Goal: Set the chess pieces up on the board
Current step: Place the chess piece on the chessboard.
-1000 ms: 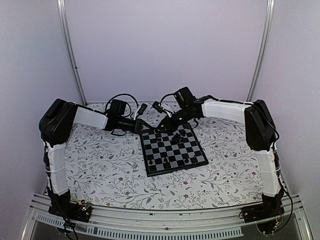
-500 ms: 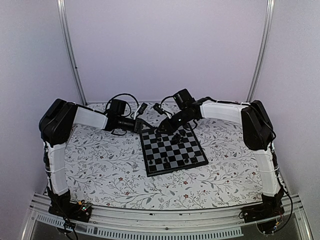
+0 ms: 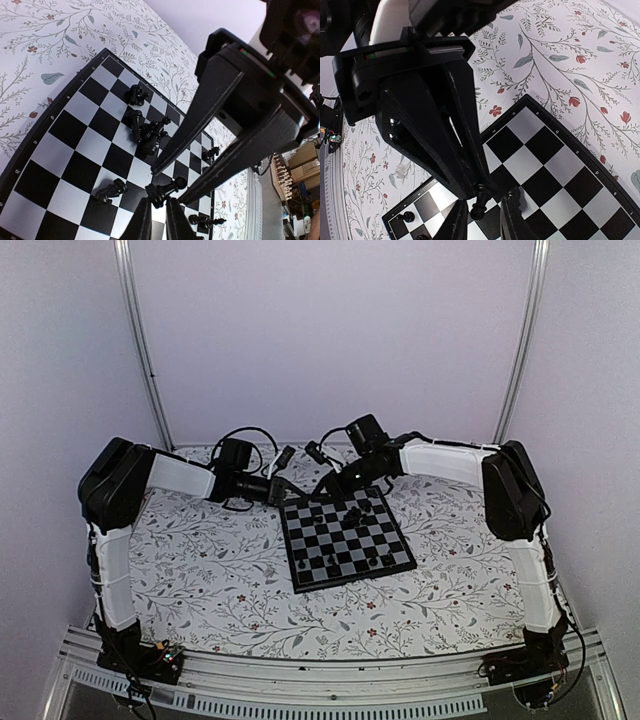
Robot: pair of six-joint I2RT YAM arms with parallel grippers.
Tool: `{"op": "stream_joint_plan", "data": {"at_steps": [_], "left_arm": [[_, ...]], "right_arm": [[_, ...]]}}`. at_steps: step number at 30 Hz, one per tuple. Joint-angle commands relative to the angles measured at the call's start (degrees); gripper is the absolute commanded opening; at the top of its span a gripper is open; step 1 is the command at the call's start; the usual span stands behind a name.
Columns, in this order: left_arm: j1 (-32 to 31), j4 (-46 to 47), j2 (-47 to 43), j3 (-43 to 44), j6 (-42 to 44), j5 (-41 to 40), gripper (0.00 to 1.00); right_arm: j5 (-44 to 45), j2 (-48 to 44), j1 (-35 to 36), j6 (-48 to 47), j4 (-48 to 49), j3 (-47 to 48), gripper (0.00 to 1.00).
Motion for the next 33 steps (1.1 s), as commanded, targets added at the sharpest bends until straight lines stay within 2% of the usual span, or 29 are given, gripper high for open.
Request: {"op": "stream_joint_plan", "data": {"at_steps": [1,13,20,26,31,33], "left_arm": [[-0.38,1.07,0.73,0.32,0.0,2.32,0.13],[-0.6,0.53,1.37,0.92,0.36,3.55,0.14],[-0.57,-1.14,0.34,1.46,0.42,1.48,0.25],[-0.72,-11.98,-4.99,4.72,3.06,-7.38,0.29],[-1.37,-25.84,-7.69,13.78,6.72,-16.62,0.31],[-2.05,-28.24,-8.47,16.95,8.16,-19.48,0.31]], "right_arm": [[0.87,1.58,-0.11,0.54,0.82,1.66,0.23],[2.03,1.47,-0.24,-0.1,1.29,3.4,0.09],[3.39,-2.25,-1.13,-2.63,0.74,-1.19,0.01],[6.5,-11.72,-3.87,-9.09,-2.82,-10.82,0.0],[11.75,-21.89,-5.86,-15.47,-7.35,-20.99,0.0],[13.45,-25.64,-6.32,-17.45,-8.24,-25.65,0.0]]}}
